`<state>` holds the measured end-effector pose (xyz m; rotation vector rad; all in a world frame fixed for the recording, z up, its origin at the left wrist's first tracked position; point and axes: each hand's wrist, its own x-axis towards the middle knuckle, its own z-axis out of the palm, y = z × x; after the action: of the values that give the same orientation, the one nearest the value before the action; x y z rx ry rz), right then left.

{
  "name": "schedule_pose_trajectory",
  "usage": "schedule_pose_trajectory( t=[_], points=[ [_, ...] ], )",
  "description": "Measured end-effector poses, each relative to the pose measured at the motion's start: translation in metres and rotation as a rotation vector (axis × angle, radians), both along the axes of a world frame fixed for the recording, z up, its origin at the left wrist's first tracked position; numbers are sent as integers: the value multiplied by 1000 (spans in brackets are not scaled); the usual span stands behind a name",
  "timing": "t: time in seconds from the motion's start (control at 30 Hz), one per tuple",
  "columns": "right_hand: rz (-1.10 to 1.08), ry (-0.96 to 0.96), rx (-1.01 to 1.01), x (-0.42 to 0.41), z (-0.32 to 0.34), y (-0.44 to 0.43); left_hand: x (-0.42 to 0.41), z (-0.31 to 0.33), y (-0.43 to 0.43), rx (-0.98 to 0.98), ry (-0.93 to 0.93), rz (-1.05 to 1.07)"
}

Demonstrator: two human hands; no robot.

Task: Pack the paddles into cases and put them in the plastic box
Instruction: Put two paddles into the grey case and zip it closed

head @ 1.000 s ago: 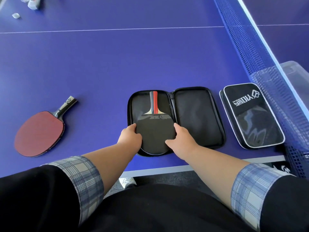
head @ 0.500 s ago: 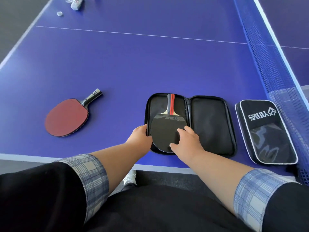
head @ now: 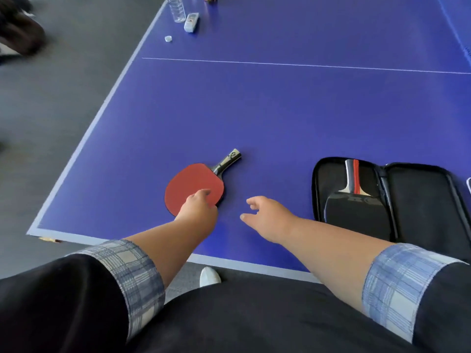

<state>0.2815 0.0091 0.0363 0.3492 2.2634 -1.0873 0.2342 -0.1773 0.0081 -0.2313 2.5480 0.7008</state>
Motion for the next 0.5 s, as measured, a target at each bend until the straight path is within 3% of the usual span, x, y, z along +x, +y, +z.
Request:
schedule_pose_trajectory(
  t=[0.17, 0.33, 0.5],
  points=[
    [-338, -225, -164, -46, -7, -86, -59, -17, -51, -140, 12, -189],
    [-769, -397, -307, -71, -25, -117, -96, -34, -68, -267, -103, -171],
    [-921, -454, -367, -76, -33, -116, -112, -31, -63, -270, -108, -169]
  ],
)
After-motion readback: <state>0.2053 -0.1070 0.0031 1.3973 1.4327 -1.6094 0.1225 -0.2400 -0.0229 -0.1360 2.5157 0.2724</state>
